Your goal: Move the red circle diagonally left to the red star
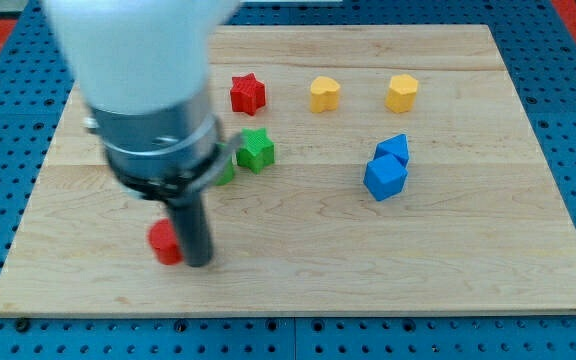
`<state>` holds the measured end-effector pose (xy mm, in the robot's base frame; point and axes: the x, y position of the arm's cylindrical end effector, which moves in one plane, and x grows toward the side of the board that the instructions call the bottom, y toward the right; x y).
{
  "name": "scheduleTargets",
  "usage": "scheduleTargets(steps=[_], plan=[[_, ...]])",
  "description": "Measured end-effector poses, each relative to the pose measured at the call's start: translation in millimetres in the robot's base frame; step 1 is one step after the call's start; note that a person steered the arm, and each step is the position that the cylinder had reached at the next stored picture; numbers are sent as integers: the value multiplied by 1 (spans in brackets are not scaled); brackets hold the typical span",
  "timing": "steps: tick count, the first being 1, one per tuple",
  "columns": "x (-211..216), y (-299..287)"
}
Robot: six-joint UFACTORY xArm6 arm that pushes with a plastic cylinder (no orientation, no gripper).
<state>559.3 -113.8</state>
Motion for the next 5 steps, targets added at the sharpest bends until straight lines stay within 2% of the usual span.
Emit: scheduleTargets(steps=[1, 2, 3, 5], plan=[[-18, -42], [8, -62], [-26, -92], [-113, -73]])
